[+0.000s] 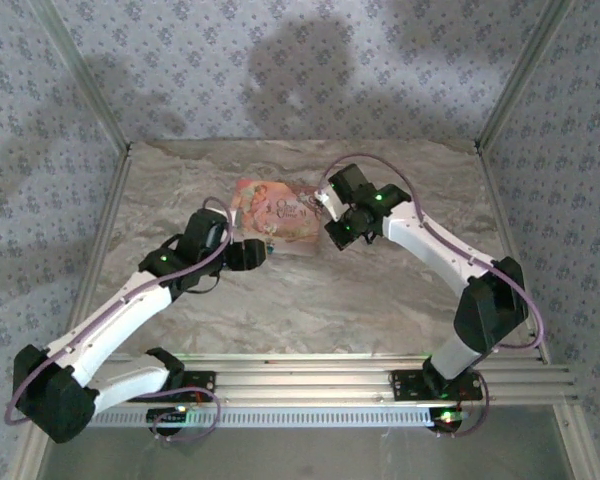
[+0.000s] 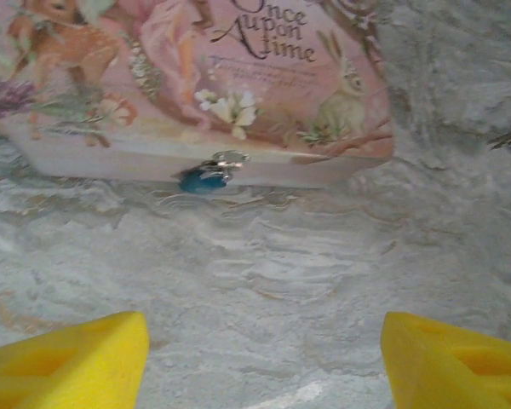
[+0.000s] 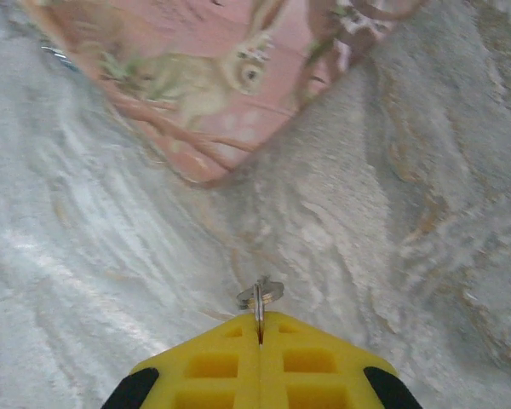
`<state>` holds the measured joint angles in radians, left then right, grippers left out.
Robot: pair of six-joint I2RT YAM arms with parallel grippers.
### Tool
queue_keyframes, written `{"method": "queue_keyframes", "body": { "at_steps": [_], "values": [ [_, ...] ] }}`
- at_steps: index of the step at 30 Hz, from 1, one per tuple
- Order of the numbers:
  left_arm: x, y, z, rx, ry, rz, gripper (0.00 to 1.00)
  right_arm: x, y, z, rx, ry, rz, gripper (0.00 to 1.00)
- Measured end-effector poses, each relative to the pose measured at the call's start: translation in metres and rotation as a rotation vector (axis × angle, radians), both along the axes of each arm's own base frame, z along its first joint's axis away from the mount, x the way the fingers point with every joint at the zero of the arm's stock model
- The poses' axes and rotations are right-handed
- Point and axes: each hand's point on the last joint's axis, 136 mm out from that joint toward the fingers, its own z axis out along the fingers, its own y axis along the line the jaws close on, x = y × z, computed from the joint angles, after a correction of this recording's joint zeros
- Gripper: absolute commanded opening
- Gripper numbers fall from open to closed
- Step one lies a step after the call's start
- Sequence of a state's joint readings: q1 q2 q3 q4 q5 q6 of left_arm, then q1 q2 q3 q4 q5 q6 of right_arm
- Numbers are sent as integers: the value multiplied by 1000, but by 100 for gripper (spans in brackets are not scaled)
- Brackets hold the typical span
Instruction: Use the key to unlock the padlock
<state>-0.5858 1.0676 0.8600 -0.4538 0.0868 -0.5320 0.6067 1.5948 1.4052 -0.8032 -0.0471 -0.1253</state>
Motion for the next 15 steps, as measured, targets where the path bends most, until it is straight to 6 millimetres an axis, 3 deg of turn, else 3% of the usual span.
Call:
{"method": "queue_keyframes", "body": {
  "at_steps": [8,15],
  "values": [
    [2,-14,17,-126,-11,-95,67,-26,38,34,262,59,143,0],
    [-9,-35,36,-199,-166,-294,60,-40,65,56,453,132,222,0]
  ]
}}
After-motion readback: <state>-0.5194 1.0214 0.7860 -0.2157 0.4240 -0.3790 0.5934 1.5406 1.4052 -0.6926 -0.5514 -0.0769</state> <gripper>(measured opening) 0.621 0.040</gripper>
